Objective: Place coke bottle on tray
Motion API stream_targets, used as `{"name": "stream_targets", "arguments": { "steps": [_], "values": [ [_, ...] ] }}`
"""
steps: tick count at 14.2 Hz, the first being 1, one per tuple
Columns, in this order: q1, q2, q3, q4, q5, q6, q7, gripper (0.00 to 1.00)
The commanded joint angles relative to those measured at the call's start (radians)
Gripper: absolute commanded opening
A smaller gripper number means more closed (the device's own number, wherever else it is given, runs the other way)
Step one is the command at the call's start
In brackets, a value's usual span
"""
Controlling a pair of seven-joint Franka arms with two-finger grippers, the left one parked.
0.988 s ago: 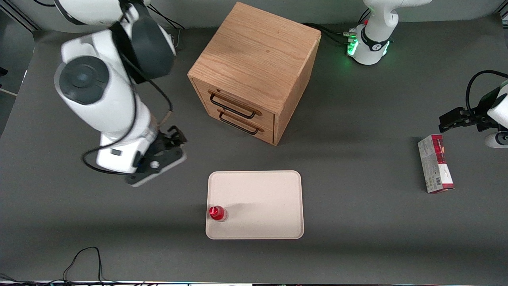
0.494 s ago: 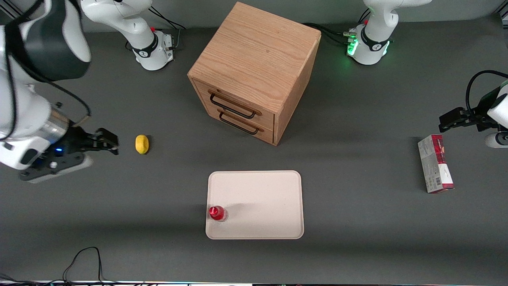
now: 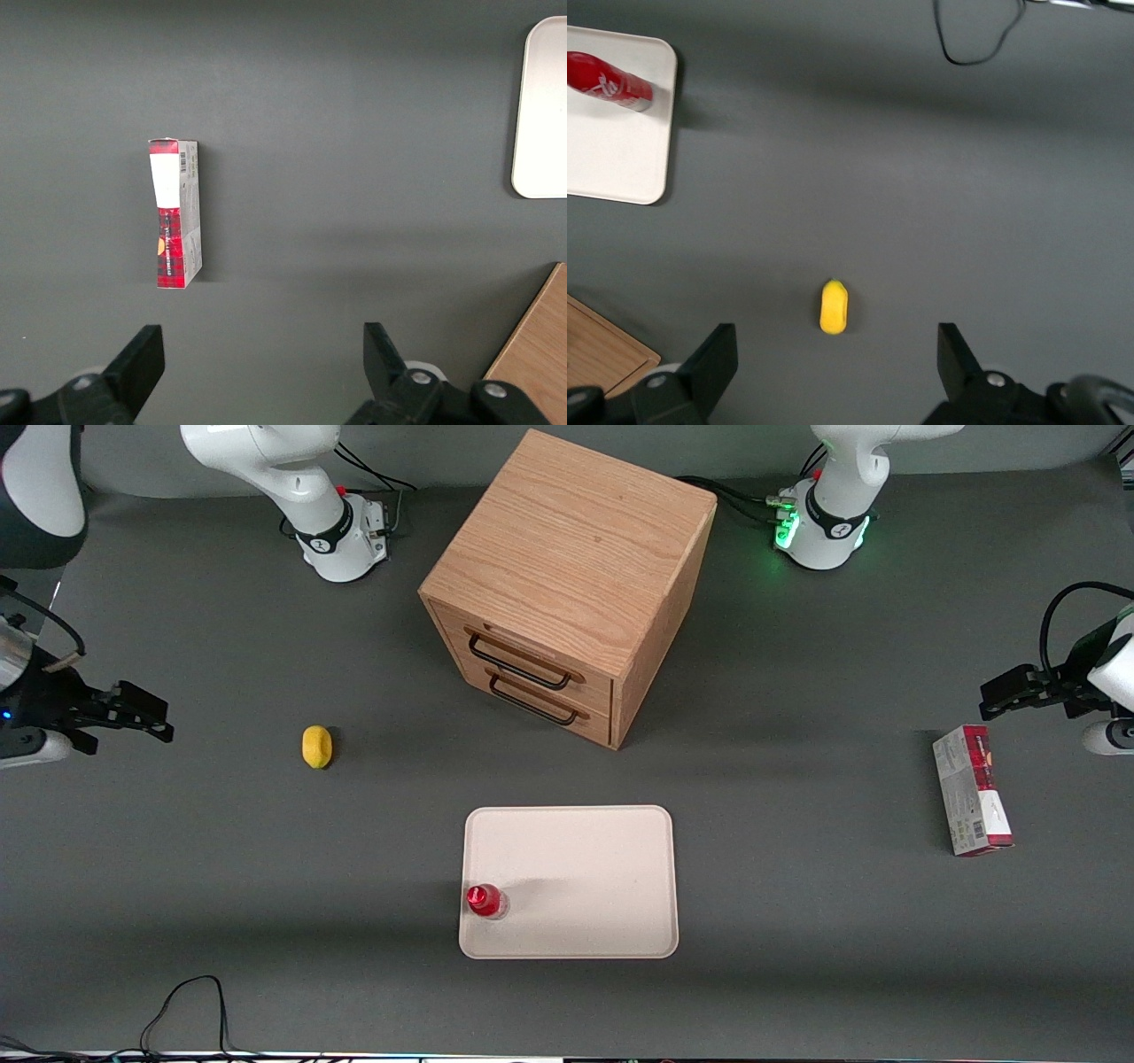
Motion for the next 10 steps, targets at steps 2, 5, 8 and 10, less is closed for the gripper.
{"name": "stream_targets", "arguments": {
  "steps": [2,5,8,10],
  "values": [
    [-0.019,-0.031,0.012,-0.009,-0.061,-0.057,0.029,1.0],
    [-0.017,-0.031,0.018,0.02,-0.063,-0.126,0.057,1.0],
    [-0.014,-0.035,0.015,0.016,-0.055,-0.145,0.058,1.0],
    [-0.013,-0.037,0.013,0.017,-0.055,-0.148,0.06,1.0]
  ]
}}
